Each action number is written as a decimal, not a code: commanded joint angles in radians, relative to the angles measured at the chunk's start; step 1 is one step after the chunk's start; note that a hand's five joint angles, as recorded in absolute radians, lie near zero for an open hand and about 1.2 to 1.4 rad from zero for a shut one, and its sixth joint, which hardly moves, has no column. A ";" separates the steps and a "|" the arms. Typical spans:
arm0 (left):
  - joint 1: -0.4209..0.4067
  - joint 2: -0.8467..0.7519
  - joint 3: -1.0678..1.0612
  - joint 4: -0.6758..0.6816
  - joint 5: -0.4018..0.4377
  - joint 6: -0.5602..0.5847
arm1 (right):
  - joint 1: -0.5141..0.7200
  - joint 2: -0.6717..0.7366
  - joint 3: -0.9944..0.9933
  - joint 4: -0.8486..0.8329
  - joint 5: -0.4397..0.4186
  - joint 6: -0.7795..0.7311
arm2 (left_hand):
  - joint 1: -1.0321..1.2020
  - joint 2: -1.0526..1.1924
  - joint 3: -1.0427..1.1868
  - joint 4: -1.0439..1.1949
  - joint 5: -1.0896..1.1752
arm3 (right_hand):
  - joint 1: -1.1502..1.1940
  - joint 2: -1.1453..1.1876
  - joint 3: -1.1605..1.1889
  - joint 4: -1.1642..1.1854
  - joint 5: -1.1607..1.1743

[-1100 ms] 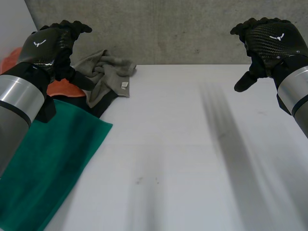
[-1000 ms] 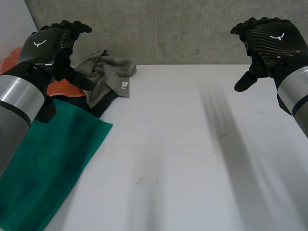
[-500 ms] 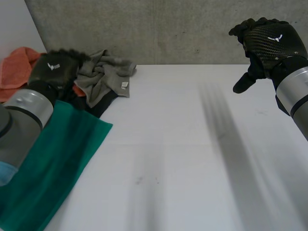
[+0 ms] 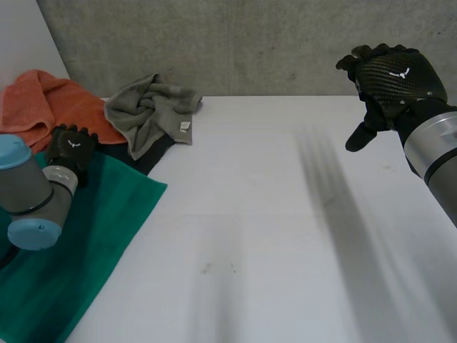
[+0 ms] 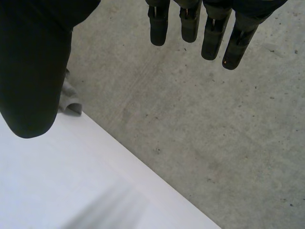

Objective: Fold the laundry.

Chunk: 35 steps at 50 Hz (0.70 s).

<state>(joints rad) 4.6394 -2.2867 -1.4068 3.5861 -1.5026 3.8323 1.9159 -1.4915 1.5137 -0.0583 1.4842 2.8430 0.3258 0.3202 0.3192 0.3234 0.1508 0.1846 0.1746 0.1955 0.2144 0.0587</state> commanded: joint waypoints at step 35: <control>-0.459 0.184 0.190 -0.125 0.094 -0.514 | -0.015 0.013 -0.027 0.002 -0.007 -0.019 | 1.070 1.076 1.077 1.073 1.071 | -0.010 0.000 -0.021 -0.040 -0.059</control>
<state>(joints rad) 4.2816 -2.0254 -1.2943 3.4787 -1.4656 3.3434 1.9005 -1.4753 1.4897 -0.0579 1.4780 2.8234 1.1542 1.1946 1.1891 1.1981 0.9768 0.1846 0.1746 0.1955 0.2144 0.0587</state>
